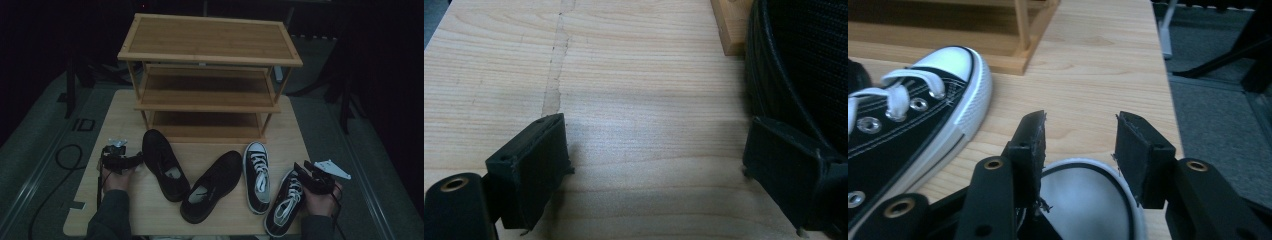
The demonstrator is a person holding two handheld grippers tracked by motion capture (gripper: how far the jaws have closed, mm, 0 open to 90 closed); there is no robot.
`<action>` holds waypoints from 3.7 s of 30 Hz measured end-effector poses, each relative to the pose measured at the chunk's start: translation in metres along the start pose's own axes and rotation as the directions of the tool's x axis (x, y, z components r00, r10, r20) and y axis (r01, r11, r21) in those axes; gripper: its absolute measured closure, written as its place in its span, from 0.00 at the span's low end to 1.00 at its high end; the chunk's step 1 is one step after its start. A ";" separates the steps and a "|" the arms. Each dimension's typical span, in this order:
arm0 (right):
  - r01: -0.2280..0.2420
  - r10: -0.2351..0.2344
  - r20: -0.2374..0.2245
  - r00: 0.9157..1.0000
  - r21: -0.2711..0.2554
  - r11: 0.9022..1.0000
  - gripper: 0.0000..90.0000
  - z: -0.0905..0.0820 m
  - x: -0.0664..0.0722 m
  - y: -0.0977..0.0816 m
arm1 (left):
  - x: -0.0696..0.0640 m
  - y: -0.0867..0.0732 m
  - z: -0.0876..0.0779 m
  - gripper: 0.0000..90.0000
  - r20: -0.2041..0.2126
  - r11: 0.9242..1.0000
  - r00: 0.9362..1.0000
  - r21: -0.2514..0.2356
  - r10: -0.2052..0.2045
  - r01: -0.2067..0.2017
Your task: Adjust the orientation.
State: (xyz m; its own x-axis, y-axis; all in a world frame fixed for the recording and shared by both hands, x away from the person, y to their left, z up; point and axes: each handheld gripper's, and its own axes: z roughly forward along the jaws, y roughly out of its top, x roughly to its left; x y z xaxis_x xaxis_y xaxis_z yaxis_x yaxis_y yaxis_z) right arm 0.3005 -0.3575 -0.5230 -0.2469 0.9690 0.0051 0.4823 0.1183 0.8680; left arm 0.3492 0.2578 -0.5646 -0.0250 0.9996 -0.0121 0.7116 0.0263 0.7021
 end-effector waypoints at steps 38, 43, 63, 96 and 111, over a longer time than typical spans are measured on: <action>0.049 -0.047 -0.041 0.998 0.050 0.998 0.53 0.015 0.009 -0.003 | -0.021 -0.004 -0.029 0.97 0.140 0.988 0.978 0.000 0.154 -0.156; 0.049 -0.047 -0.042 0.998 0.051 0.997 0.53 0.015 0.009 -0.003 | -0.029 -0.007 -0.036 1.00 0.191 0.985 0.967 -0.005 0.171 -0.173; 0.037 -0.035 -0.052 0.998 0.054 0.998 0.52 0.017 0.008 -0.003 | -0.055 0.019 -0.021 1.00 0.233 0.964 0.937 -0.008 0.261 -0.267; 0.019 -0.015 -0.072 0.997 0.057 0.998 0.51 0.018 0.005 -0.004 | -0.087 0.063 -0.093 0.65 0.372 0.956 0.882 -0.062 0.290 -0.288; 0.015 -0.011 -0.080 0.997 0.056 0.998 0.50 0.018 0.005 -0.004 | -0.111 0.048 -0.116 0.51 0.371 0.938 0.870 -0.010 0.324 -0.345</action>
State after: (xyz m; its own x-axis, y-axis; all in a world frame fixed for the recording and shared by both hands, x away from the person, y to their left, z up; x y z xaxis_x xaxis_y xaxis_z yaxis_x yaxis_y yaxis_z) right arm 0.3130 -0.3492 -0.5353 -0.3186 0.9472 0.0356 0.5248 0.1450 0.8388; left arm 0.3046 0.1471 -0.4469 0.4696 0.8816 -0.0474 0.6691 -0.3204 0.6705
